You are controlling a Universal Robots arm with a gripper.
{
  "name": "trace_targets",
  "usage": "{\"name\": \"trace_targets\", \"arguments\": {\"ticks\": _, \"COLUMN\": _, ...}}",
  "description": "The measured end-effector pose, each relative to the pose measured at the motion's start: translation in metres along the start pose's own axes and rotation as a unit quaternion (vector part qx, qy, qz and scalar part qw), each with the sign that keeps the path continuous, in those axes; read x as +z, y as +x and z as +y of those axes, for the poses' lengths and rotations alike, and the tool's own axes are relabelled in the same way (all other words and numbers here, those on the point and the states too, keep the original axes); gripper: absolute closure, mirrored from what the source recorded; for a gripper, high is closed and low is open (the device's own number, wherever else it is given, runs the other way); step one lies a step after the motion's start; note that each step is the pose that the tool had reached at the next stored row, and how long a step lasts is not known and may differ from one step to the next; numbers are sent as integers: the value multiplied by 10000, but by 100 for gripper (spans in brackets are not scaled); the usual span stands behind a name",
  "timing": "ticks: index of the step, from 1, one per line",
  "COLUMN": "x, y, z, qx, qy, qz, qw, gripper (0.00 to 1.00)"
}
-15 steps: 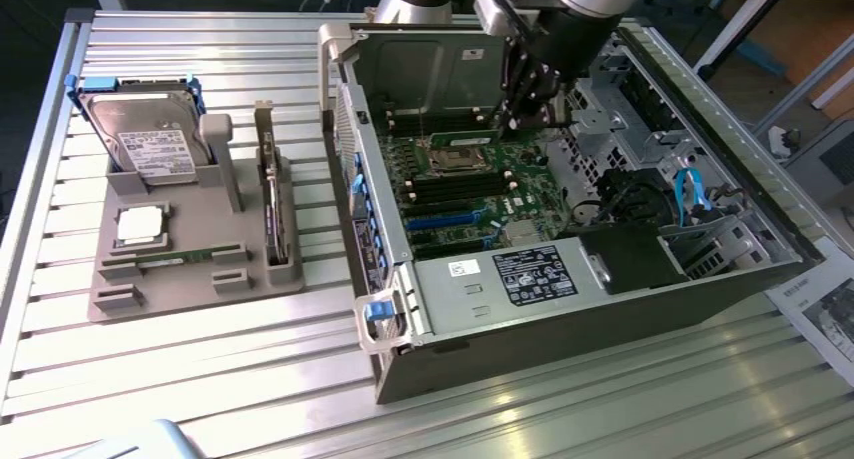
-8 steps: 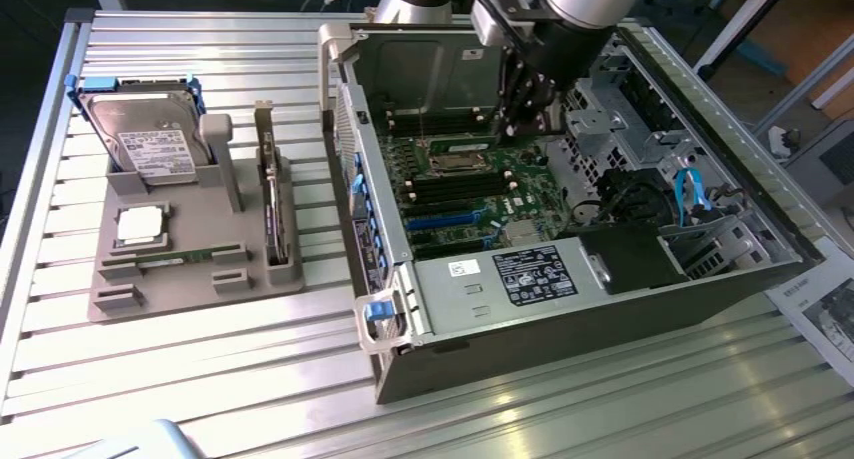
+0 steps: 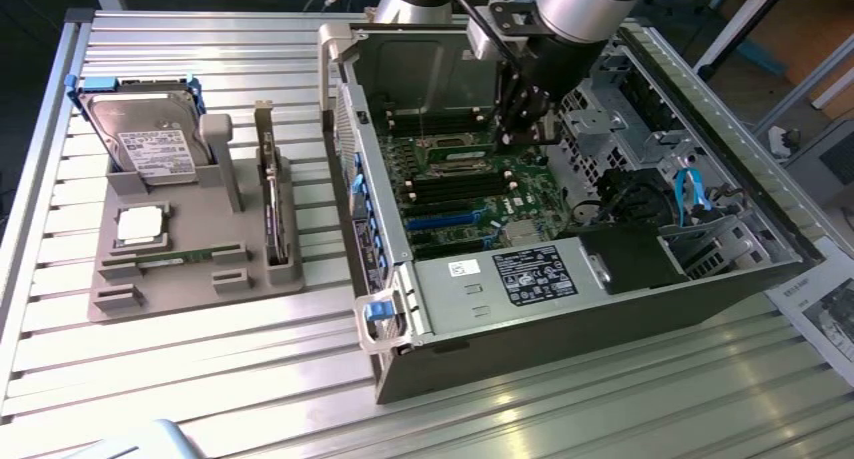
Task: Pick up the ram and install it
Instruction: 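Insert the ram into the slot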
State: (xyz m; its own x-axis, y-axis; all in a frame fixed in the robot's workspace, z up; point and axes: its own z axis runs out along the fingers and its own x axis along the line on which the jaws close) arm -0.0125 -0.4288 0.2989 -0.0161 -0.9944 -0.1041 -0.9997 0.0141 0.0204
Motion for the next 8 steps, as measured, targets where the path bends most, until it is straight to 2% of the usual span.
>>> {"name": "trace_targets", "arguments": {"ticks": 6, "x": 12, "y": 1, "z": 0, "qx": 0, "qy": 1, "qz": 1, "qw": 10000, "gripper": 88}}
{"name": "trace_targets", "arguments": {"ticks": 7, "x": 13, "y": 1, "z": -1, "qx": 0, "qy": 1, "qz": 7, "qw": 10000, "gripper": 88}}
{"name": "trace_targets", "arguments": {"ticks": 8, "x": 12, "y": 1, "z": 0, "qx": 0, "qy": 1, "qz": 26, "qw": 10000, "gripper": 88}}
